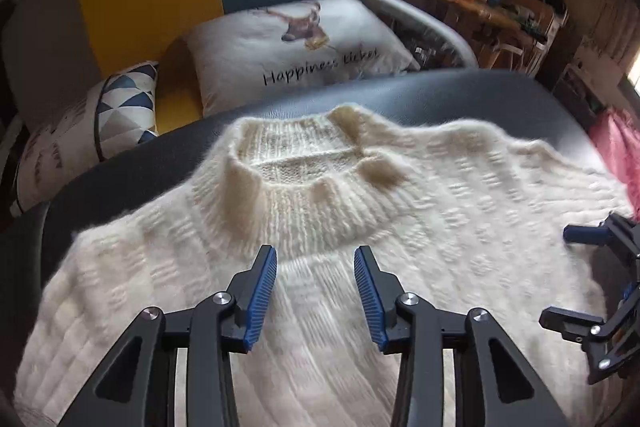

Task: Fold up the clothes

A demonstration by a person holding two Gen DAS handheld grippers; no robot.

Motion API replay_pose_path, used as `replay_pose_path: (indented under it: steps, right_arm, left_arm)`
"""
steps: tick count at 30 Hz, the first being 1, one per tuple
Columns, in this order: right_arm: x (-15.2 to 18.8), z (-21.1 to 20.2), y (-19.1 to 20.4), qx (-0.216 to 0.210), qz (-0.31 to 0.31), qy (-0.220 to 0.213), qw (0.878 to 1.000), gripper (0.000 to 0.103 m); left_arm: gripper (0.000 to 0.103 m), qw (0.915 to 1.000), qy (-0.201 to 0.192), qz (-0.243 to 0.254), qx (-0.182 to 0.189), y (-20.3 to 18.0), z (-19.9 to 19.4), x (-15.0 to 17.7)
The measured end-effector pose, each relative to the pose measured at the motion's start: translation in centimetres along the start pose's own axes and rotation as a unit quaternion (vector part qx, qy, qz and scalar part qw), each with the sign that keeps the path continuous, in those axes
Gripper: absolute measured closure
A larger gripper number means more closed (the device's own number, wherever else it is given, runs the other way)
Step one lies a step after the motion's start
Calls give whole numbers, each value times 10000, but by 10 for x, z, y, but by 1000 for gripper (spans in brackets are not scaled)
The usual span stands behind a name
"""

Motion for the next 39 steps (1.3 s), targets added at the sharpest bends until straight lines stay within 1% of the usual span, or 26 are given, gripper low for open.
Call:
replay_pose_path:
  steps: [3, 5, 7, 10, 13, 14, 15, 16, 17, 18, 21, 23, 26, 27, 29, 30, 31, 32, 34, 35, 36, 38, 39]
  right_arm:
    - [34, -41, 3, -403, -39, 3, 9992, 0]
    - [61, -65, 13, -599, -74, 71, 9982, 0]
    - [94, -78, 21, -683, -166, 206, 9973, 0]
    - [135, -79, 31, -705, -273, 453, 9961, 0]
    - [163, -71, 36, -608, -247, 585, 9961, 0]
    - [172, -67, 37, -538, -221, 626, 9963, 0]
    - [177, -59, 36, -365, -149, 660, 9970, 0]
    - [181, -54, 35, -219, -78, 641, 9977, 0]
    - [183, -54, 37, -141, -28, 507, 9986, 0]
    - [185, -52, 40, -33, -24, 467, 9989, 0]
    - [190, -45, 52, 449, -218, 395, 9980, 0]
    - [189, -43, 57, 493, -150, 389, 9979, 0]
    - [188, -39, 65, 577, -153, 354, 9976, 0]
    - [187, -37, 67, 599, -181, 340, 9975, 0]
    - [182, -36, 68, 543, -198, 348, 9977, 0]
    - [180, -36, 68, 509, -186, 355, 9979, 0]
    - [177, -39, 67, 447, -122, 354, 9983, 0]
    - [176, -46, 70, 320, -110, 291, 9990, 0]
    - [180, -62, 82, -126, -273, 144, 9994, 0]
    - [185, -67, 93, -304, -457, 169, 9983, 0]
    - [192, -68, 103, -339, -683, 209, 9969, 0]
    - [205, -64, 122, -174, -1132, 269, 9931, 0]
    - [211, -59, 127, -63, -1234, 314, 9918, 0]
  left_arm:
    - [62, 9989, -279, -234, 285, -3, -44, 30]
    - [62, 9973, -318, -455, 476, -6, -68, 64]
    - [62, 9958, -343, -620, 585, -9, -88, 97]
    - [62, 9944, -339, -820, 574, -14, -111, 147]
    - [62, 9926, -369, -1048, 489, -16, -130, 189]
    - [62, 9914, -377, -1156, 475, -15, -134, 200]
    - [62, 9904, -365, -1253, 451, -14, -137, 211]
    - [62, 9900, -344, -1309, 411, -12, -137, 221]
    - [62, 9898, -363, -1326, 368, -10, -136, 230]
    - [64, 9897, -382, -1343, 326, -8, -135, 239]
    - [69, 9915, -445, -1212, 160, -6, -135, 253]
    - [73, 9929, -443, -1099, 64, -4, -136, 254]
    - [73, 9941, -427, -1001, 18, 5, -136, 253]
    - [73, 9948, -396, -935, -61, 7, -136, 251]
    - [73, 9957, -287, -864, -158, 7, -138, 245]
    - [72, 9954, -242, -912, -172, 7, -142, 243]
    - [70, 9946, -264, -988, -150, 5, -149, 245]
    - [68, 9938, -351, -1054, -41, 2, -159, 249]
    - [67, 9916, -514, -1175, 168, -5, -179, 260]
    - [67, 9908, -551, -1205, 260, -9, -187, 270]
    - [67, 9903, -550, -1227, 357, -15, -191, 279]
    - [67, 9892, -517, -1268, 521, -25, -198, 299]
    - [67, 9894, -428, -1286, 529, -30, -197, 308]
Point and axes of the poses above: each gripper's, at about its wrist camera, not at the fingertips, and z roughly the way its jaws point, y to its left, x to its underside, the point moved 3 cm from there along z, roughly the way its jaws point, and after that the axes turned 10 degrees about z, right-handed, at the moved point
